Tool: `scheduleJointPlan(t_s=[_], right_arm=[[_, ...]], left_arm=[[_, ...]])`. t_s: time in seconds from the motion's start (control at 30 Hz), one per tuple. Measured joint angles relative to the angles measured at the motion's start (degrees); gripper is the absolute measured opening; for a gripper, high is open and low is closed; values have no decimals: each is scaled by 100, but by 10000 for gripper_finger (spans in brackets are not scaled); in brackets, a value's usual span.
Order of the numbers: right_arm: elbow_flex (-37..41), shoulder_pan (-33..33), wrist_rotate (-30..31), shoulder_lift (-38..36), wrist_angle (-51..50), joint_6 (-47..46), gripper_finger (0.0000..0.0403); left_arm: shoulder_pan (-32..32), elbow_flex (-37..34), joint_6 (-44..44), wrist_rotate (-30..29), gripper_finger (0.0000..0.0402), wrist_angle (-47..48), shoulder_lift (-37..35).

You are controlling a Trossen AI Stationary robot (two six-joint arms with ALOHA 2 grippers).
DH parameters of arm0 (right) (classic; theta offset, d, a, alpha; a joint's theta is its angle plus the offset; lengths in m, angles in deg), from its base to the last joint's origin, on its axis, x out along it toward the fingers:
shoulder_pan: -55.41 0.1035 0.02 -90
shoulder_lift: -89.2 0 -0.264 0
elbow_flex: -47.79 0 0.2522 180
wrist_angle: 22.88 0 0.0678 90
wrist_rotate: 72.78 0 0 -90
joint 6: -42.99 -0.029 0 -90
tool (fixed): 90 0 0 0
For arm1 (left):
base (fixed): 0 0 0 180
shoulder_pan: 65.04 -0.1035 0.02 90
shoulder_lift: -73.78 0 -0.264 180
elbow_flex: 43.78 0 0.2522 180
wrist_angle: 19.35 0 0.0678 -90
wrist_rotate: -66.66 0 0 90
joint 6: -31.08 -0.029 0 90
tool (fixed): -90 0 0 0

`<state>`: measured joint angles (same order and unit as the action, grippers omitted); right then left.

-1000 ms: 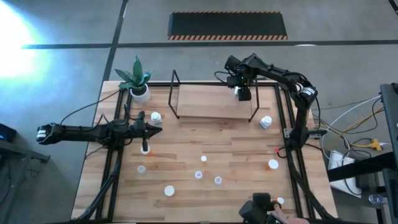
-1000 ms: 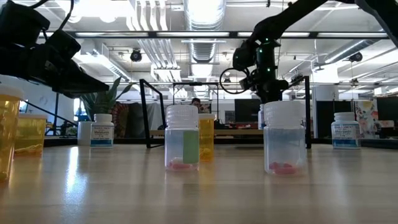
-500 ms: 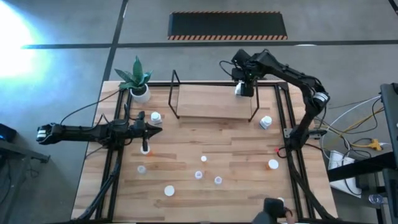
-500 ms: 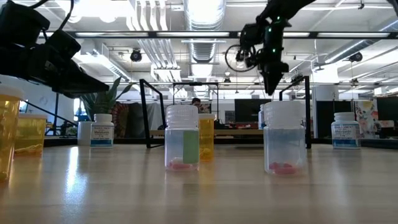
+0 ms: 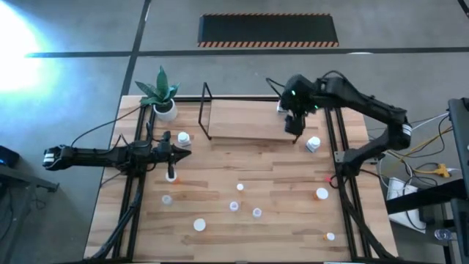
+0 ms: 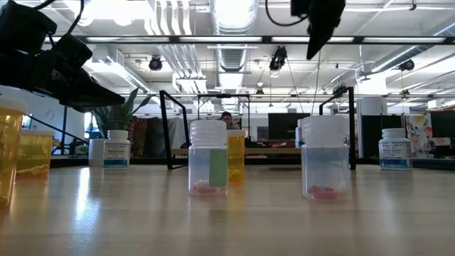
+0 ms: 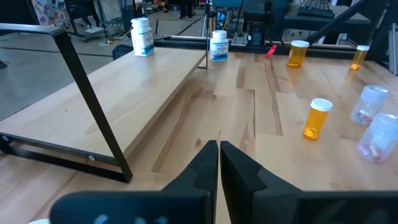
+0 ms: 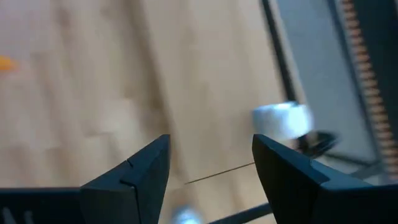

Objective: Pick and place medicine bottles onto shelf by color
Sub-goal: Put the middle large orange medicine bottle on the shelf

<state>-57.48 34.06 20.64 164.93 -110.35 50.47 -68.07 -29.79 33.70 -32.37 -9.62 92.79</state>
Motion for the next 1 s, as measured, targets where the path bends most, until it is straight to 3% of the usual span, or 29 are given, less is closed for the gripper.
scheduleJointPlan(t_s=[0.2,0.33,0.67,1.0], right_arm=[[546,954,-122,-497,-745,-2006,217],[1333,1237,-194,-778,-912,-2727,217],[2921,832,-194,-883,-921,-2874,217],[3602,281,-134,-881,-736,-2703,222]], left_arm=[[-2,0,0,0,0,0,0],[-2,1,-2,2,0,0,0],[-1,1,-1,2,0,0,0],[-2,1,-1,2,0,0,0]])
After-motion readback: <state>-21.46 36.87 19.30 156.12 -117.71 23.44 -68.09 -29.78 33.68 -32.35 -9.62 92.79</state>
